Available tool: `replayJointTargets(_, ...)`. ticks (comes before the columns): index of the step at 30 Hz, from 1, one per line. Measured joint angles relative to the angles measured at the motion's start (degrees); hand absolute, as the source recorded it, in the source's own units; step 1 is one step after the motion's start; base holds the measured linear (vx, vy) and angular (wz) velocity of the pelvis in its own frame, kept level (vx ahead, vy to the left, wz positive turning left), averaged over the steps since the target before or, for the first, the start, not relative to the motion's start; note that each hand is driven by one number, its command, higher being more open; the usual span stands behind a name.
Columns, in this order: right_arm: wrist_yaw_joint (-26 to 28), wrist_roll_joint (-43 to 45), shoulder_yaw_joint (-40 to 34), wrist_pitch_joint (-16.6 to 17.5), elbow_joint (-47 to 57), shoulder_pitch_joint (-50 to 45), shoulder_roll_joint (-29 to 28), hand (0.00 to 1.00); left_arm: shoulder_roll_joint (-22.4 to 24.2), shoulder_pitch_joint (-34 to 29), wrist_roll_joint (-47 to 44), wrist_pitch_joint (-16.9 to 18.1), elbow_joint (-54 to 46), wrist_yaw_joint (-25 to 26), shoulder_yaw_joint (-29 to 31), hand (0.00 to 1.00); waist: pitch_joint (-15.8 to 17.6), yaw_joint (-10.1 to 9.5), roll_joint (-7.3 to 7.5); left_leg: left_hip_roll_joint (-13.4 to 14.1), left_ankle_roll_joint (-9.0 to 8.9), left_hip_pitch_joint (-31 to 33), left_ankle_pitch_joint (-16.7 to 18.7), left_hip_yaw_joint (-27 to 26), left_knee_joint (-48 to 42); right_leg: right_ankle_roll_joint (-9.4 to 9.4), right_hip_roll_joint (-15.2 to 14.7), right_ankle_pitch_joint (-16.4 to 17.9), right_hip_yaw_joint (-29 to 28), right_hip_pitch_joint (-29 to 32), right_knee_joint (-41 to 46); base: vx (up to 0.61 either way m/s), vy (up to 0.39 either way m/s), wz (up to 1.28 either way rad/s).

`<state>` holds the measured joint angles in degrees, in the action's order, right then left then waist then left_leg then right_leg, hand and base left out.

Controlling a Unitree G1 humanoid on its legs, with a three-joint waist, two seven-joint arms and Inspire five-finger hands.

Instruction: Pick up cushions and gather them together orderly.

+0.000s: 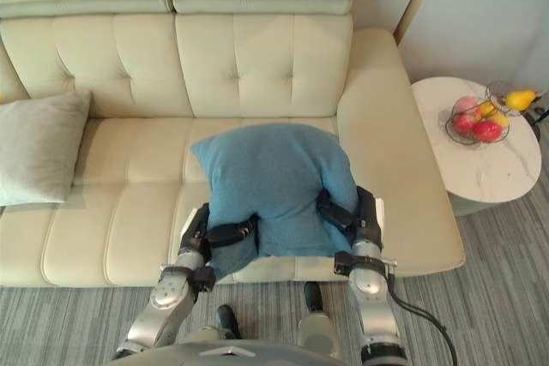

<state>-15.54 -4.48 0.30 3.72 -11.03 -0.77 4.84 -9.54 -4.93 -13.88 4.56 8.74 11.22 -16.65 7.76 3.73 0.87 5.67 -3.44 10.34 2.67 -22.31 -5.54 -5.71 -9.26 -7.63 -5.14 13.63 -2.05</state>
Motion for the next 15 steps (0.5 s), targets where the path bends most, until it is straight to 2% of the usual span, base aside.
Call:
replayJointTargets(3,-3.5,-2.2,1.1,0.0,-0.2,6.8,1.0,0.00,0.0,5.9,0.7,0.0,0.0,3.4,0.1,0.00,2.3,-0.05,-0.54,-0.1,0.44,2.7,-1.1,0.3,0.1,0.09,-0.1,-1.5,0.4,2.4,-0.3,-0.08,-0.001,0.07)
replayJointTargets(7,-11.0,-4.6,1.0,-0.5,-1.9,24.3,2.5,0.00,-1.0,23.9,0.9,0.1,3.1,10.4,0.6,0.00,6.4,-0.87,-0.51,-0.4,1.29,9.8,-4.0,1.3,0.0,0.31,-0.5,-4.8,1.9,8.7,-0.7,-0.15,0.008,0.16)
replayJointTargets(9,-13.3,-4.7,0.9,-0.5,-2.7,30.5,2.6,0.00,-1.9,30.7,0.9,0.4,5.4,12.3,1.7,0.00,7.6,-0.95,-0.41,-0.5,1.53,11.9,-5.0,1.6,0.0,0.24,-0.7,-5.2,2.3,10.6,-0.7,-0.11,0.018,0.13)
replayJointTargets(10,-14.5,-5.0,0.9,-0.5,-3.5,33.1,2.6,0.00,-2.4,33.5,0.9,0.5,6.5,13.2,2.1,1.00,7.9,-0.95,-0.46,-0.6,1.56,12.9,-5.4,1.9,0.1,0.21,-0.8,-5.5,2.6,11.5,-0.8,-0.08,0.023,0.16)
replayJointTargets(11,-15.8,-5.1,0.8,-0.5,-4.5,36.0,2.6,1.00,-2.8,36.9,0.9,0.5,7.7,14.1,2.4,1.00,8.4,-0.98,-0.47,-0.7,1.51,14.0,-5.9,2.3,0.1,0.24,-0.8,-5.7,3.0,12.3,-0.8,-0.07,0.022,0.19)
replayJointTargets(13,-18.6,-5.1,-0.3,-0.5,-8.1,43.8,2.8,1.00,-4.3,45.2,0.9,1.2,11.2,16.1,2.9,1.00,9.8,-0.95,-0.50,-0.8,1.48,16.3,-7.6,2.9,0.9,0.33,-0.7,-6.4,3.6,14.4,-1.2,-0.06,0.021,0.20)
replayJointTargets(14,-20.1,-5.2,-1.4,-0.4,-11.3,49.7,3.0,1.00,-5.2,51.6,1.0,1.6,14.8,16.6,3.8,1.00,11.3,-1.30,-0.54,-1.0,1.58,17.3,-9.1,3.0,2.3,0.46,-0.6,-7.2,3.7,15.6,-1.7,-0.03,0.022,0.12)
replayJointTargets(15,-20.6,-5.2,-1.6,-0.5,-12.3,51.5,3.1,1.00,-5.3,53.9,1.0,1.6,16.2,16.7,4.3,1.00,11.8,-1.32,-0.57,-1.1,1.65,17.5,-9.6,3.1,2.9,0.47,-0.6,-7.4,3.8,16.0,-1.9,-0.01,0.022,0.11)
